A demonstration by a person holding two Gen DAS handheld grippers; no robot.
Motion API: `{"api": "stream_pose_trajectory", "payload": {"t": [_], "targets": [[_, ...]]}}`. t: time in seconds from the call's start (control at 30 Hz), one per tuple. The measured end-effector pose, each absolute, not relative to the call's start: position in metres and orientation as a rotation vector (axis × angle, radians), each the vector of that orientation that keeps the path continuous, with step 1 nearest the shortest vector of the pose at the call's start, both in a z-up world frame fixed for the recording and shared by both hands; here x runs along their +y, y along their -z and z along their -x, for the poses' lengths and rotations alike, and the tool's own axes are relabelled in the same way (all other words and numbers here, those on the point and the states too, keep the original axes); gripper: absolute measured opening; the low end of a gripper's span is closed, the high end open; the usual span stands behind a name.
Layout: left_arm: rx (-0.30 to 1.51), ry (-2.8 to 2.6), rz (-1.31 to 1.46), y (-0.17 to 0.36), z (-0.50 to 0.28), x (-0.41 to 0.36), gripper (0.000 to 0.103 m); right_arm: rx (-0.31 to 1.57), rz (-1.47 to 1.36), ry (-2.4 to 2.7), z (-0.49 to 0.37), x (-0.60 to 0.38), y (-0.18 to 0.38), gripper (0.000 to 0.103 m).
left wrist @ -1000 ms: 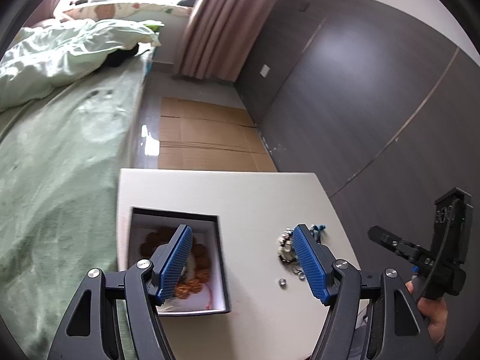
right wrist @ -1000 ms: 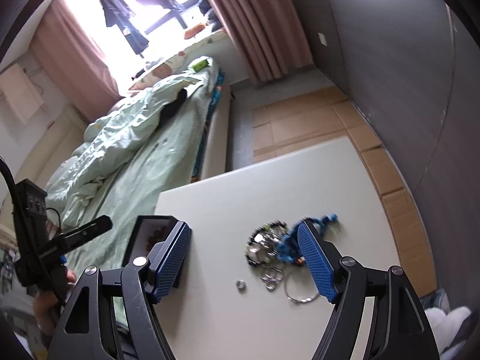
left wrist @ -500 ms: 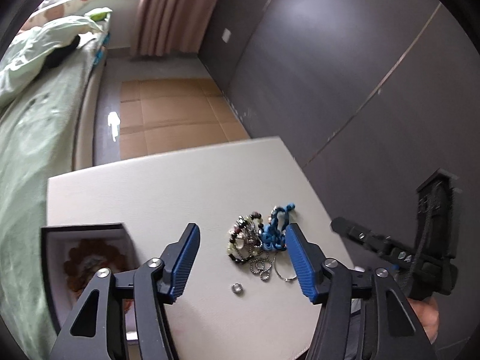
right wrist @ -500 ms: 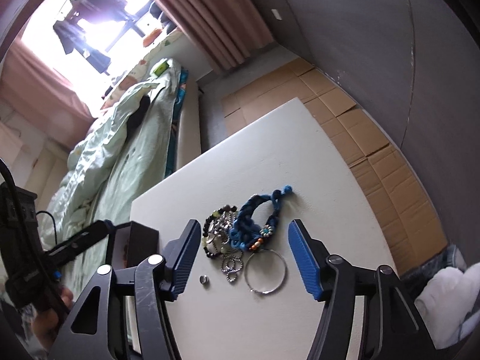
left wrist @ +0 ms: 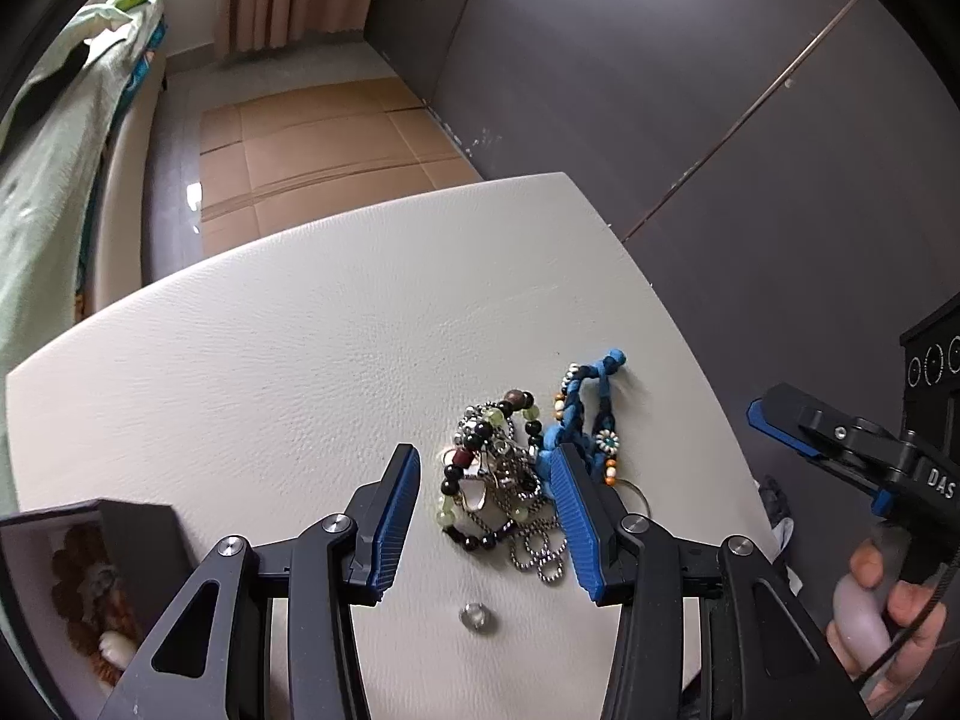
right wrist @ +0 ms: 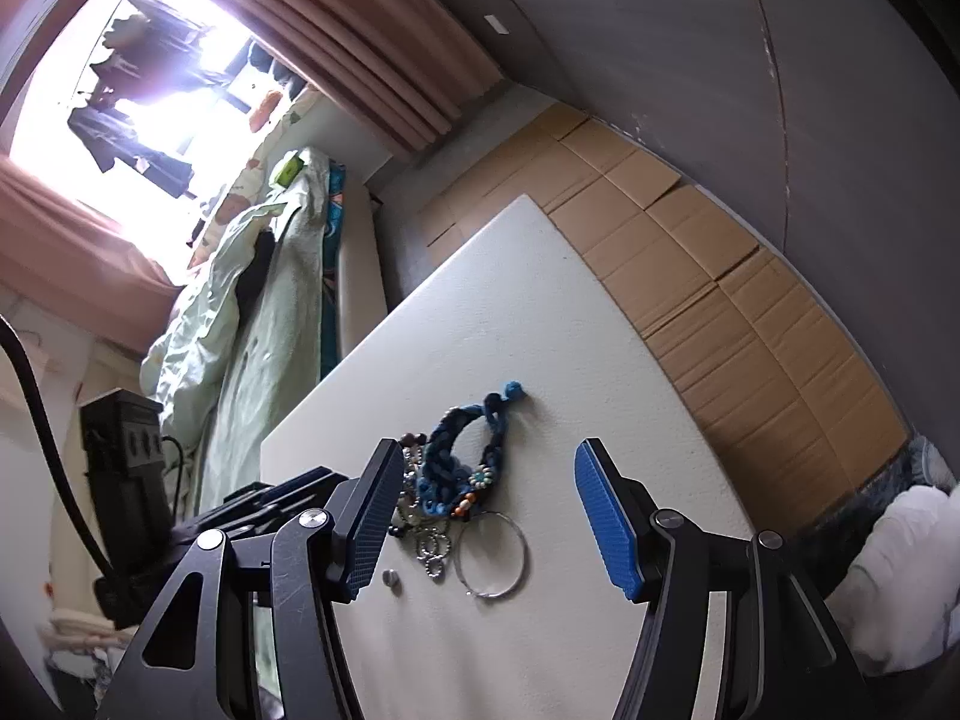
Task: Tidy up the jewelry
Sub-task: 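Grasp the green-and-black bead bracelet with the left gripper from the pile, then grasp the blue braided cord with the right gripper while the left gripper holds the bead bracelet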
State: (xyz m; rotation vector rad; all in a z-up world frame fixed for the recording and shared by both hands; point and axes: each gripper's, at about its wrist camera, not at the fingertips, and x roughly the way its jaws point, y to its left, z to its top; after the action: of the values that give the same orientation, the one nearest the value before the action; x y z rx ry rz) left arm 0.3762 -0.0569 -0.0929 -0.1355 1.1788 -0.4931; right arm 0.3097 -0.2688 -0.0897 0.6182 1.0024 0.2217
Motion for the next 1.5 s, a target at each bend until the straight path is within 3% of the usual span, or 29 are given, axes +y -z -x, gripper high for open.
{"api": "stream_pose_trajectory", "payload": {"t": [0.27,0.4,0.5,0.57,0.63,0.87,1.17,1.27,1.3,1.33,1.5], "targets": [[1.170,0.502,0.130,0.108,-0.382,-0.061,0.042,1.028,-0.611,-0.223,-0.317,-0.265,0.097,0.061],[1.186,0.531,0.196,0.118,-0.386,-0.059,0.029,1.042,-0.594,-0.222,-0.322,-0.260,0.102,0.061],[1.177,0.539,0.213,0.115,-0.383,-0.057,0.011,1.056,-0.565,-0.235,-0.328,-0.251,0.107,0.061],[1.176,0.537,0.223,0.113,-0.381,-0.055,0.008,1.075,-0.529,-0.238,-0.334,-0.243,0.110,0.055],[1.168,0.543,0.236,0.109,-0.379,-0.053,0.008,1.100,-0.494,-0.249,-0.341,-0.232,0.115,0.050],[1.111,0.576,0.259,0.087,-0.369,-0.047,0.008,1.148,-0.405,-0.217,-0.351,-0.211,0.127,0.049],[1.070,0.547,0.280,0.076,-0.368,-0.029,0.008,1.147,-0.216,-0.112,-0.351,-0.183,0.126,0.040],[1.063,0.545,0.281,0.073,-0.366,-0.025,0.008,1.143,-0.207,-0.101,-0.349,-0.181,0.125,0.031],[1.061,0.543,0.280,0.072,-0.363,-0.024,0.008,1.145,-0.214,-0.098,-0.349,-0.182,0.125,0.019],[1.059,0.541,0.279,0.071,-0.362,-0.024,0.008,1.146,-0.228,-0.099,-0.348,-0.183,0.125,0.015],[1.045,0.527,0.277,0.064,-0.357,-0.019,0.008,1.157,-0.253,-0.096,-0.347,-0.190,0.128,0.013]]}}
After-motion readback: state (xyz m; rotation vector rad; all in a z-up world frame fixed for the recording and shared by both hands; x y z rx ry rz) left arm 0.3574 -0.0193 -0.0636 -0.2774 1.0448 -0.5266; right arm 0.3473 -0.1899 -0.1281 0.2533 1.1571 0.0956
